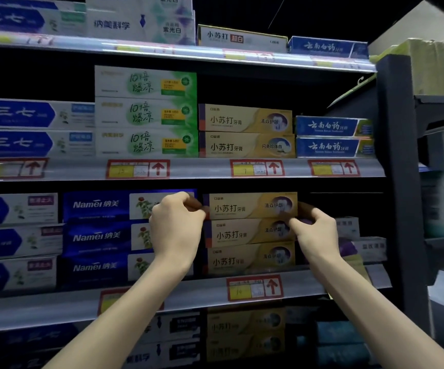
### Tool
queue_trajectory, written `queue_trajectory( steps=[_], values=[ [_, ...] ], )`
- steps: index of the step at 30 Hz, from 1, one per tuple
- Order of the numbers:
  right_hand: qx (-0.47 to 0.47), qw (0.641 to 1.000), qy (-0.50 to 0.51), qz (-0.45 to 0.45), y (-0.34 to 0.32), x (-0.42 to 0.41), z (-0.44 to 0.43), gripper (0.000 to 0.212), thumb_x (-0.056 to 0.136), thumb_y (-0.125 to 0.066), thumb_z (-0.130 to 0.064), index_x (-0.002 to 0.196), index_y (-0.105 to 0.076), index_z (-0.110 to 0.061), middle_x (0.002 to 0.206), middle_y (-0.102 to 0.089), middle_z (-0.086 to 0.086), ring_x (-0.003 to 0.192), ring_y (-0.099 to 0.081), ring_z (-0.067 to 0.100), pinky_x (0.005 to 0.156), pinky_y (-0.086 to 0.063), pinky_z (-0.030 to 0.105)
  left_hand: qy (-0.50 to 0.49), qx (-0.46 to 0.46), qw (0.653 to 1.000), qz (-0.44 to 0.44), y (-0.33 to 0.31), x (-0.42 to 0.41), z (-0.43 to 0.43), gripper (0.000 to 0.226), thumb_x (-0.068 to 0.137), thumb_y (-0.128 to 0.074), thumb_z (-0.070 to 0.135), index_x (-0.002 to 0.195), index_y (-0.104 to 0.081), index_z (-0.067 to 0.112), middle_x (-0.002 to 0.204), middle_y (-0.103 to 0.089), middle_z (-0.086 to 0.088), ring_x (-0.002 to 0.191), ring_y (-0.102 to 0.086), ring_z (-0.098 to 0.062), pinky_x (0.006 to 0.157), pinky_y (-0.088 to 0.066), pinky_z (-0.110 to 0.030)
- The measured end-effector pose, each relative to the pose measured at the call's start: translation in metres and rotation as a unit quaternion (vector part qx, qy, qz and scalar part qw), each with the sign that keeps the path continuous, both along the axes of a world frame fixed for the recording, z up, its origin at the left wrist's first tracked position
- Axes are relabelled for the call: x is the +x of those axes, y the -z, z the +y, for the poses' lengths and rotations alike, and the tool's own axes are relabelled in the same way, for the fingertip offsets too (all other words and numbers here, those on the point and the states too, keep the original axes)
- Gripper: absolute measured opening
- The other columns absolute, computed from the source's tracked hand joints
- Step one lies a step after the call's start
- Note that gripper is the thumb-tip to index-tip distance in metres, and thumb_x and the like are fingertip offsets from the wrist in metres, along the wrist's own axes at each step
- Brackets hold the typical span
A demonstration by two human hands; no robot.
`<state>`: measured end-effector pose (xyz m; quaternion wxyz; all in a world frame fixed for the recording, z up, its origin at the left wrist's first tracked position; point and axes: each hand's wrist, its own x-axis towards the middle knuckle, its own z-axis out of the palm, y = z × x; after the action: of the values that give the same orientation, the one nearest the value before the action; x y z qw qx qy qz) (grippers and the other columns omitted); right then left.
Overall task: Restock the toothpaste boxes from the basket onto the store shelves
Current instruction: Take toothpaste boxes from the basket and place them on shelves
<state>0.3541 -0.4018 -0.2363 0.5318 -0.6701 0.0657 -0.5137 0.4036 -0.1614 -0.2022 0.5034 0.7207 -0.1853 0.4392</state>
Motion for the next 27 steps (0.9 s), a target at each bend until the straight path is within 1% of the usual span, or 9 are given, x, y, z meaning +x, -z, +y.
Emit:
queue_trajectory(
  steps=[2, 4, 7, 11, 15, 17, 22, 25, 27],
  values=[
    [-0.007, 1.0, 0.019, -0.002, 0.001, -0.003, -0.002, 0.028, 0.094, -0.073, -0.019, 0.122, -0.07, -0.02, 0.102, -0.073, -0.007, 0.094, -0.071, 0.014, 0.071, -0.062, 0.033, 0.006, -0.014, 1.0, -0.006, 0.0, -0.006, 0.006, 0.004, 0.087, -0.082, 0.024, 0.088, -0.078, 0.023, 0.081, -0.073, 0.008, 0.08, -0.069, -0.012, 0.065, -0.058, -0.03],
    [-0.013, 0.999, 0.048, -0.002, 0.004, -0.01, -0.002, 0.042, 0.092, -0.076, -0.02, 0.133, -0.067, -0.018, 0.115, -0.073, -0.001, 0.105, -0.069, 0.018, 0.075, -0.057, 0.028, 0.018, -0.016, 1.0, -0.002, 0.0, -0.016, 0.015, 0.008, 0.088, -0.082, 0.032, 0.083, -0.077, 0.028, 0.078, -0.071, 0.014, 0.077, -0.067, -0.005, 0.06, -0.052, -0.025],
    [0.002, 0.999, 0.051, -0.017, 0.009, -0.035, 0.009, 0.052, 0.09, -0.081, -0.023, 0.138, -0.062, -0.023, 0.122, -0.066, -0.003, 0.111, -0.063, 0.016, 0.074, -0.049, 0.019, 0.092, -0.027, 0.995, 0.03, 0.002, -0.03, 0.034, 0.01, 0.088, -0.082, 0.036, 0.081, -0.076, 0.029, 0.075, -0.073, 0.012, 0.076, -0.068, -0.005, 0.066, -0.056, -0.028],
    [0.034, 0.999, -0.036, -0.021, 0.013, -0.081, 0.043, 0.044, 0.088, -0.082, -0.023, 0.129, -0.065, -0.028, 0.111, -0.069, -0.004, 0.102, -0.066, 0.012, 0.066, -0.047, 0.02, 0.27, -0.085, 0.946, 0.159, 0.007, -0.055, 0.059, 0.01, 0.096, -0.072, 0.027, 0.094, -0.079, 0.02, 0.087, -0.078, 0.003, 0.085, -0.071, -0.014, 0.079, -0.053, -0.034],
    [0.017, 0.997, -0.077, 0.008, 0.015, -0.125, 0.085, 0.034, 0.088, -0.083, -0.024, 0.119, -0.07, -0.03, 0.105, -0.074, -0.003, 0.098, -0.069, 0.013, 0.06, -0.048, 0.015, 0.328, -0.103, 0.907, 0.241, 0.019, -0.079, 0.079, 0.015, 0.099, -0.067, 0.023, 0.102, -0.08, 0.018, 0.097, -0.08, -0.002, 0.098, -0.076, -0.022, 0.097, -0.054, -0.047],
    [-0.004, 0.997, -0.082, 0.017, 0.016, -0.147, 0.103, 0.031, 0.087, -0.083, -0.025, 0.114, -0.072, -0.033, 0.1, -0.075, -0.005, 0.096, -0.07, 0.011, 0.062, -0.05, 0.016, 0.353, -0.112, 0.889, 0.269, 0.026, -0.093, 0.089, 0.017, 0.101, -0.064, 0.021, 0.105, -0.079, 0.015, 0.1, -0.08, -0.006, 0.101, -0.075, -0.026, 0.098, -0.054, -0.047],
    [-0.053, 0.995, -0.066, 0.061, 0.033, -0.202, 0.137, 0.023, 0.087, -0.082, -0.021, 0.104, -0.074, -0.035, 0.091, -0.074, -0.007, 0.084, -0.069, 0.006, 0.065, -0.049, 0.019, 0.38, -0.101, 0.867, 0.307, 0.054, -0.121, 0.115, 0.021, 0.103, -0.059, 0.017, 0.109, -0.078, 0.011, 0.104, -0.079, -0.012, 0.104, -0.074, -0.031, 0.09, -0.054, -0.041],
    [-0.063, 0.992, -0.056, 0.093, 0.065, -0.23, 0.156, 0.02, 0.089, -0.081, -0.015, 0.102, -0.074, -0.029, 0.088, -0.071, -0.006, 0.078, -0.066, 0.002, 0.065, -0.051, 0.016, 0.379, -0.078, 0.864, 0.323, 0.089, -0.134, 0.131, 0.021, 0.103, -0.059, 0.018, 0.108, -0.079, 0.012, 0.104, -0.079, -0.012, 0.102, -0.074, -0.031, 0.094, -0.054, -0.044],
    [-0.065, 0.988, -0.044, 0.13, 0.097, -0.244, 0.166, 0.018, 0.089, -0.081, -0.016, 0.101, -0.075, -0.028, 0.089, -0.07, -0.006, 0.078, -0.066, 0.004, 0.067, -0.052, 0.017, 0.374, -0.063, 0.863, 0.334, 0.123, -0.141, 0.143, 0.021, 0.103, -0.059, 0.017, 0.106, -0.079, 0.013, 0.102, -0.079, -0.01, 0.098, -0.075, -0.027, 0.092, -0.055, -0.043]
  ],
)
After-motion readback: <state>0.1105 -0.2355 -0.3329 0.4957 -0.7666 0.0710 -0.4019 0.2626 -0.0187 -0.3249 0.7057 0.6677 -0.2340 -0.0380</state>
